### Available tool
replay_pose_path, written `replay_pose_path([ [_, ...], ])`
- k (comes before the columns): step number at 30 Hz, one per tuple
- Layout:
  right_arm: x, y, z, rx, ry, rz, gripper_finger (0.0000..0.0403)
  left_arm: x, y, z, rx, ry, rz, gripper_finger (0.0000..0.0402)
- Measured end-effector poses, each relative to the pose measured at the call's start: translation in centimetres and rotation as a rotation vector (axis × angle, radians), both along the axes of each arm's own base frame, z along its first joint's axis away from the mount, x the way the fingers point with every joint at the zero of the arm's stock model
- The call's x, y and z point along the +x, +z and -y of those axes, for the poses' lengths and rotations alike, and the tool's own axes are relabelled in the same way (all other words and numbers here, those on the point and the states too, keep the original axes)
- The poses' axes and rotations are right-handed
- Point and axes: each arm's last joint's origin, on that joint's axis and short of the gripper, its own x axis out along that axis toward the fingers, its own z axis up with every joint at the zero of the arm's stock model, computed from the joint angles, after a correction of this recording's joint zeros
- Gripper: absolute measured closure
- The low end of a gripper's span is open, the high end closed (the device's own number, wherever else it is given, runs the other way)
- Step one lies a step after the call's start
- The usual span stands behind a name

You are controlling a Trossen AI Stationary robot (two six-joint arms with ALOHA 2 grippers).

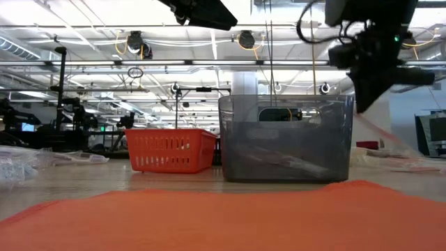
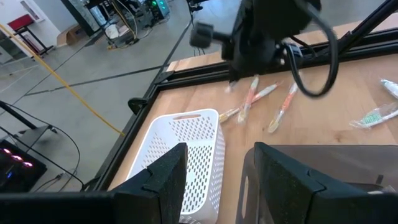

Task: Pick & Place Toothbrushes
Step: Put the orange toothbrush into the white bin

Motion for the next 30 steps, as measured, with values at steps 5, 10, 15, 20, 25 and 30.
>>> replay_pose_path([
  [5,0.5,2.7,0.0,-0.016,0.008,0.111,0.0401,0.0,0.0,0.0,0.000,0.000,0.000,0.0213],
  [10,1.2,5.3,0.1,-0.054,0.016,0.204,0.0401,0.0,0.0,0.0,0.000,0.000,0.000,0.0213],
  [15,1.9,7.5,0.1,-0.083,0.031,0.299,0.0402,0.0,0.0,0.0,0.000,0.000,0.000,0.0213],
  [20,2.8,9.3,0.0,-0.084,0.063,0.411,0.0402,0.0,0.0,0.0,0.000,0.000,0.000,0.0213],
  [25,3.9,10.6,-0.1,-0.092,0.101,0.529,0.0403,0.0,0.0,0.0,0.000,0.000,0.000,0.0213],
  [30,4.6,11.2,-0.2,-0.099,0.128,0.608,0.0403,0.0,0.0,0.0,0.000,0.000,0.000,0.0213],
])
